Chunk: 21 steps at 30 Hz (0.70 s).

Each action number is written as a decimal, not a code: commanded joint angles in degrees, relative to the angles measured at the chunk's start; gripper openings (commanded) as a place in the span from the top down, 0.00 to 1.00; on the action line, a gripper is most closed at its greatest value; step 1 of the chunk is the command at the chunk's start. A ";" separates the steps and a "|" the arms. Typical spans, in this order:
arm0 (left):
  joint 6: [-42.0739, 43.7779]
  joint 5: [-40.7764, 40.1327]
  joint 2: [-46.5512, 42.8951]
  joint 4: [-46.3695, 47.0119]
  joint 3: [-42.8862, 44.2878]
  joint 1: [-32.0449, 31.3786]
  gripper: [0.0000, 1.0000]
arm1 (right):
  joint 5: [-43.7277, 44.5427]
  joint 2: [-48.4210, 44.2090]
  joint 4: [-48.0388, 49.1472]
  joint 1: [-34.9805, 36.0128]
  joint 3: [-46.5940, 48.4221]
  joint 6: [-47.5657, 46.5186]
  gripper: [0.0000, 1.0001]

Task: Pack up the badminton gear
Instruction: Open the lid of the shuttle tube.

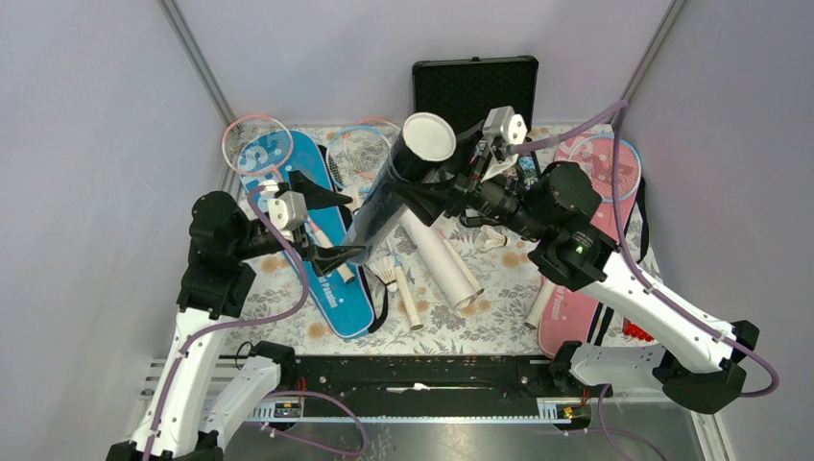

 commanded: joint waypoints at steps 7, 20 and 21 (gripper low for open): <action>1.54 8.40 5.20 0.94 2.93 -6.17 0.01 | -7.90 -0.36 11.42 0.08 -6.08 11.32 0.75; -2.32 7.27 7.40 0.87 -0.46 -11.41 0.13 | -6.71 -1.02 23.77 0.08 -16.29 18.14 0.74; -2.63 7.50 7.68 0.89 -0.67 -11.77 0.13 | -6.50 -1.03 24.65 0.08 -16.91 18.30 0.74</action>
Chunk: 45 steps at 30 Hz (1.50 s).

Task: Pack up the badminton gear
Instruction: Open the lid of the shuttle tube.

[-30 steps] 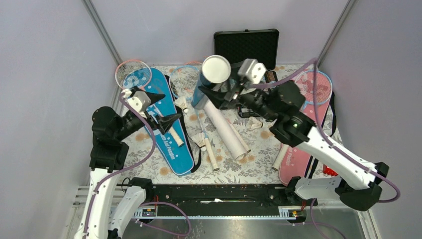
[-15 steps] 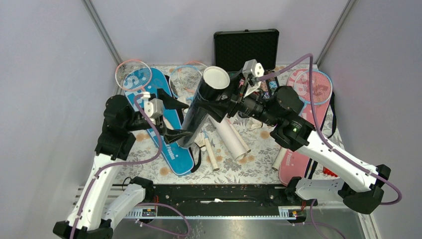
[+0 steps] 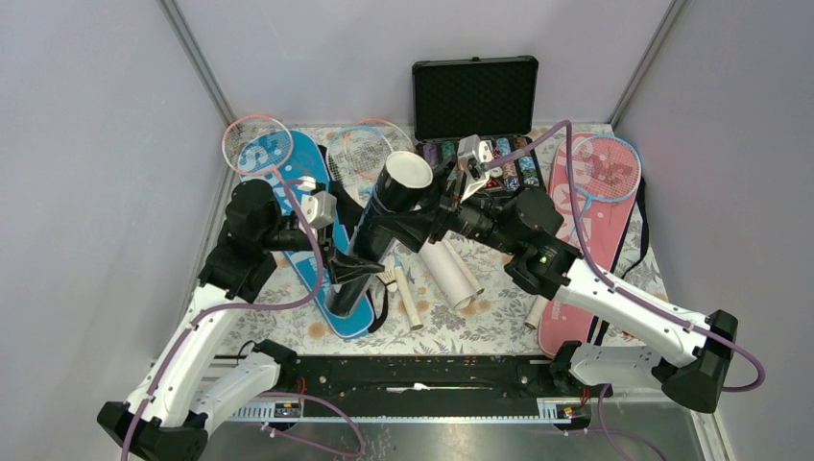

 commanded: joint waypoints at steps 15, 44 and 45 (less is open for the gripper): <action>9.14 -13.47 -0.34 -18.10 1.19 -1.60 0.69 | 6.76 -13.04 -5.97 0.08 -6.98 0.12 0.20; 33.73 -33.84 -4.66 -40.42 7.62 -2.17 0.68 | 2.16 2.22 -46.54 -0.35 20.99 13.77 0.55; 33.64 -33.75 -4.65 -40.39 7.63 -2.24 0.68 | 1.84 2.51 -46.35 -0.38 20.75 13.83 0.58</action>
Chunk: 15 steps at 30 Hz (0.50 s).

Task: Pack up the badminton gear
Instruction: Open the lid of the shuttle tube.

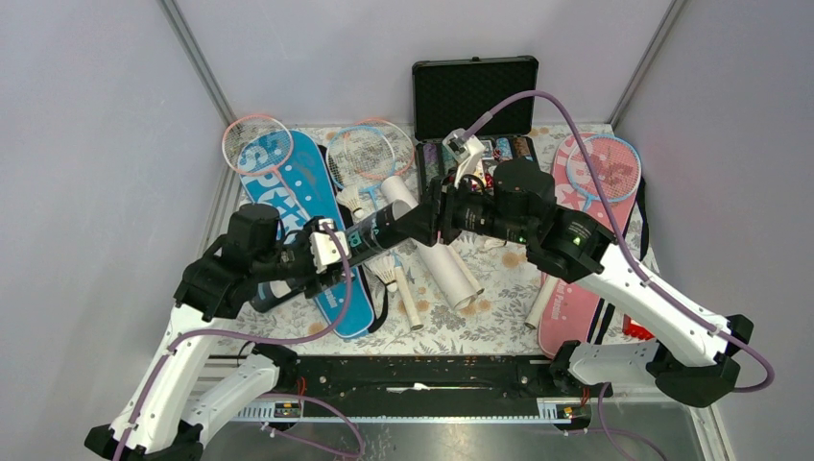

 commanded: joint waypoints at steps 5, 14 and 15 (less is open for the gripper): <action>0.78 -1.53 -0.01 1.51 2.00 -0.36 0.71 | -5.11 -0.41 4.17 -0.78 -1.21 2.48 0.97; -2.28 -5.11 -0.95 7.35 -3.84 -0.36 0.74 | -11.63 -3.40 2.43 -7.13 -2.66 3.14 1.00; -2.36 -4.86 -1.42 7.36 -4.33 -0.36 0.74 | -12.29 -4.16 2.26 -8.96 -3.09 3.27 1.00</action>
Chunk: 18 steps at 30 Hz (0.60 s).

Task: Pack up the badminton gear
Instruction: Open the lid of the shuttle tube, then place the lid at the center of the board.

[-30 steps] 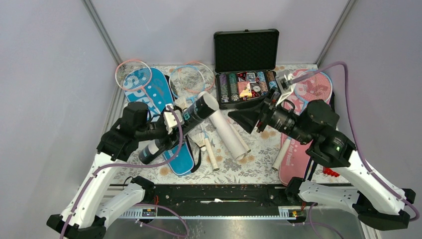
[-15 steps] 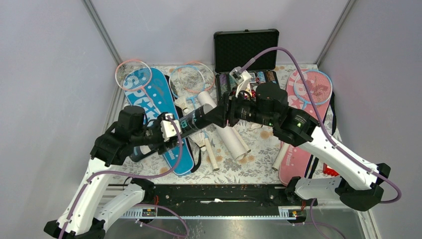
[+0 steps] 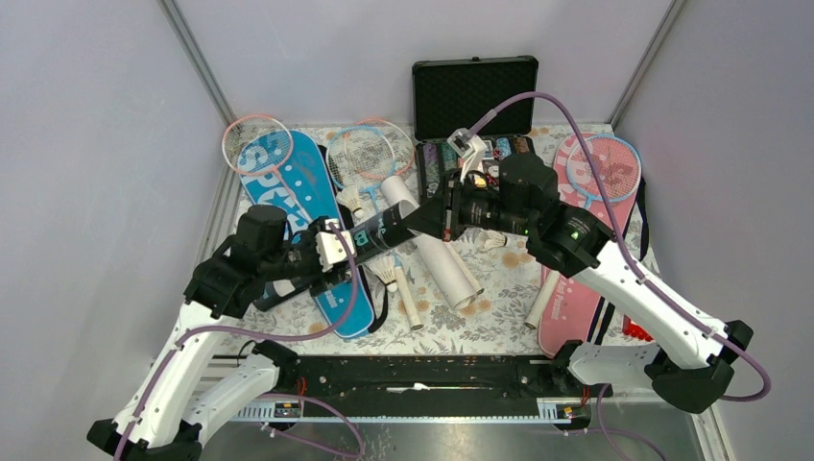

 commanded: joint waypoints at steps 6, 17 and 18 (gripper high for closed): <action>-2.37 -3.05 -2.85 4.46 -2.48 0.34 0.76 | -5.25 -8.70 -3.88 -8.24 -2.60 -1.16 1.00; -2.02 -5.43 -3.87 5.60 -3.94 0.34 0.78 | 4.66 -17.46 -7.08 -8.68 -11.76 -6.29 1.00; -2.26 -6.07 -4.12 5.90 -4.19 0.34 0.78 | 6.11 -17.72 -8.27 -8.71 -12.29 -6.69 1.00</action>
